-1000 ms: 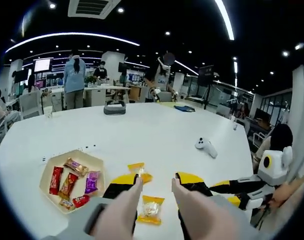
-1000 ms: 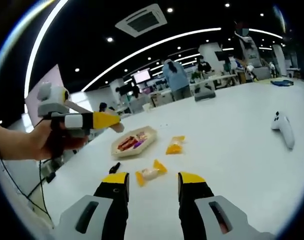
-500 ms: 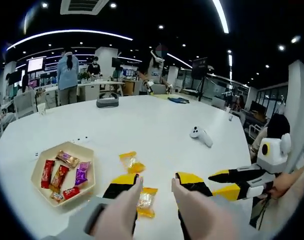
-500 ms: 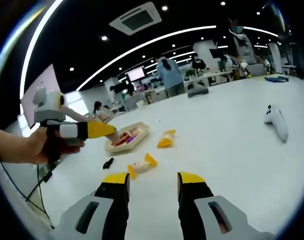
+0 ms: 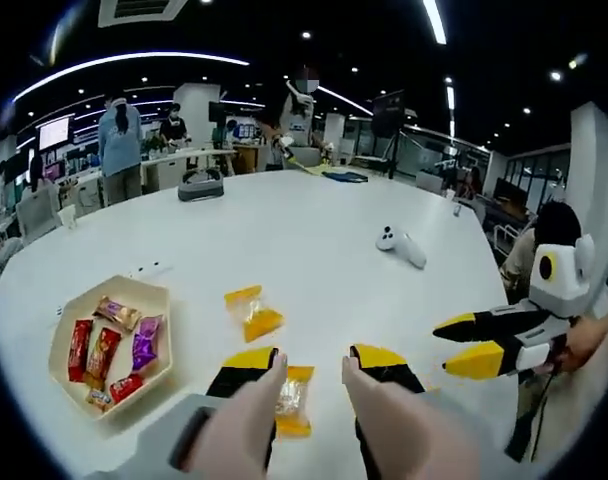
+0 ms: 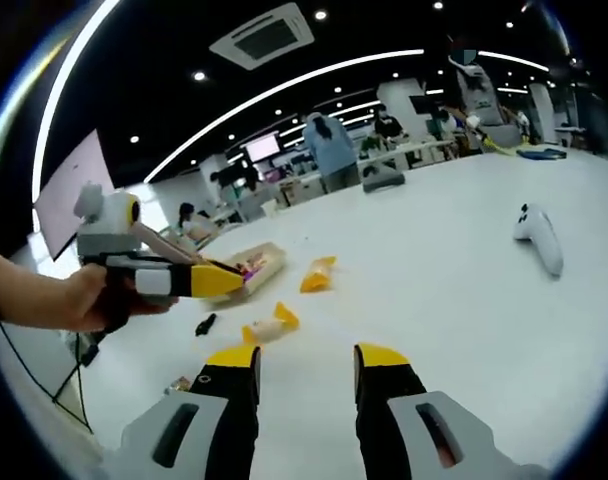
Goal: Place the target food into the container with the food tongs after gripping and lifting it, then release it inside without dropping or visibly crushing the food.
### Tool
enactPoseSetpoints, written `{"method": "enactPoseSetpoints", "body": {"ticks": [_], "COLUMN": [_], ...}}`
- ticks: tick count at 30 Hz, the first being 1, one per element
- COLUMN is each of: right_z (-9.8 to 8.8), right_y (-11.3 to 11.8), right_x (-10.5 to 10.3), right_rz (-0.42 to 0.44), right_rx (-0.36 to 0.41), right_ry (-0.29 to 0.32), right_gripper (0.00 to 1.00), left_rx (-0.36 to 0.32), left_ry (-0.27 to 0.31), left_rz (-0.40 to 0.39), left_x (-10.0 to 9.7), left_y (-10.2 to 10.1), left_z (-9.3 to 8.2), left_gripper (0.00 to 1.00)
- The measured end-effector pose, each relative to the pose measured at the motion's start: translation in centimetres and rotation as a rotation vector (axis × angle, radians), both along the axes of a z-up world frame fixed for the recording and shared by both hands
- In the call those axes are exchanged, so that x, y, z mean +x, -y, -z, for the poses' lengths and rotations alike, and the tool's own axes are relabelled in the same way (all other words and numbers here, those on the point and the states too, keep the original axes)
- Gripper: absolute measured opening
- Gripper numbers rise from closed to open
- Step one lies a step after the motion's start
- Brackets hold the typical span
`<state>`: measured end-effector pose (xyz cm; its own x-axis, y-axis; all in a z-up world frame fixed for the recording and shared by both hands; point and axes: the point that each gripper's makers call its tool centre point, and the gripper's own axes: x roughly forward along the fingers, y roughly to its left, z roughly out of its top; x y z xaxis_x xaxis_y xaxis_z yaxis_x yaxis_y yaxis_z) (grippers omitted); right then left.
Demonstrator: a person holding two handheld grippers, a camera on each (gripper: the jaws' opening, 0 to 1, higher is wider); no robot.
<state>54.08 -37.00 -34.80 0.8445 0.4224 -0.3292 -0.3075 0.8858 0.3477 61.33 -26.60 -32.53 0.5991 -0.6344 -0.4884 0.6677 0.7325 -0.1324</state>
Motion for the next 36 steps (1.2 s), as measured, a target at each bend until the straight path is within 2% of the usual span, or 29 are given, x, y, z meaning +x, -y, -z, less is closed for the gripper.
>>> {"method": "enactPoseSetpoints", "body": {"ticks": [6, 18, 24, 27, 28, 29, 36], "right_z": [0.6, 0.7, 1.1, 0.9, 1.0, 1.2, 1.7], "right_y": [0.3, -0.1, 0.6, 0.8, 0.7, 0.7, 0.7], "right_x": [0.0, 0.0, 0.2, 0.4, 0.3, 0.2, 0.5], "right_rz": [0.023, 0.002, 0.022, 0.034, 0.032, 0.032, 0.036], "right_rx": [0.005, -0.018, -0.014, 0.001, 0.001, -0.003, 0.008], "right_ry": [-0.017, -0.026, -0.035, -0.035, -0.041, -0.043, -0.064], "right_gripper": [0.37, 0.37, 0.36, 0.37, 0.37, 0.37, 0.36], "left_rx": [0.015, 0.041, 0.064, 0.111, 0.136, 0.138, 0.119], "left_ry": [-0.012, -0.012, -0.026, -0.022, 0.01, 0.018, -0.026], "left_rz": [0.0, 0.011, 0.018, 0.031, 0.072, 0.082, 0.054], "left_x": [0.2, 0.4, 0.6, 0.6, 0.4, 0.3, 0.6], "left_y": [-0.4, 0.1, -0.1, -0.5, -0.2, 0.0, -0.1], "left_z": [0.6, 1.9, 3.4, 4.3, 4.2, 4.2, 5.0], "left_gripper": [0.28, 0.27, 0.28, 0.28, 0.28, 0.28, 0.28]}}
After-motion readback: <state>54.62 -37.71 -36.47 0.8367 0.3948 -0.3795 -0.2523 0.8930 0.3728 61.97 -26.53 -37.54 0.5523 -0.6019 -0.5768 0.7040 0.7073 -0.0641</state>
